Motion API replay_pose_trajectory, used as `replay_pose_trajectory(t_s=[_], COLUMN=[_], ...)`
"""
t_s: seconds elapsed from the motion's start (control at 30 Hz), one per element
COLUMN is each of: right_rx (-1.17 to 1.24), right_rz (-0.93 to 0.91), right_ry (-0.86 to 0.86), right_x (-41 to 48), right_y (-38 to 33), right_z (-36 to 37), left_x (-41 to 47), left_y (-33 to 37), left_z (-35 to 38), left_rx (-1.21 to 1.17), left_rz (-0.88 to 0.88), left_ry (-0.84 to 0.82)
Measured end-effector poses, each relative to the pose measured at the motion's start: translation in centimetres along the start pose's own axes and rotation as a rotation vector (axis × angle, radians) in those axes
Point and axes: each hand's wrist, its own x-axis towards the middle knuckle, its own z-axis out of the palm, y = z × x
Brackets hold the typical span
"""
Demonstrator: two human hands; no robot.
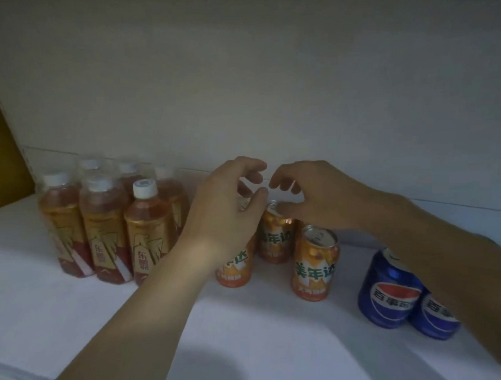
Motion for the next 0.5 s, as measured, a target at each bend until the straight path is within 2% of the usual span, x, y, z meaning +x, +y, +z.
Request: replay_pose_trajectory(t_s=[0.2,0.5], right_rx=[0.027,0.006], right_rz=[0.053,-0.039], right_ry=[-0.048,-0.097], right_x=[2.7,4.2], right_y=[1.3,0.4], right_z=[1.5,2.4], left_x=[1.2,-0.5], left_y=[-1.3,-3.4], left_z=[0.3,-0.2], left_rx=[0.040,0.129], left_rz=[0.004,-0.081], left_ry=[-0.062,-0.064])
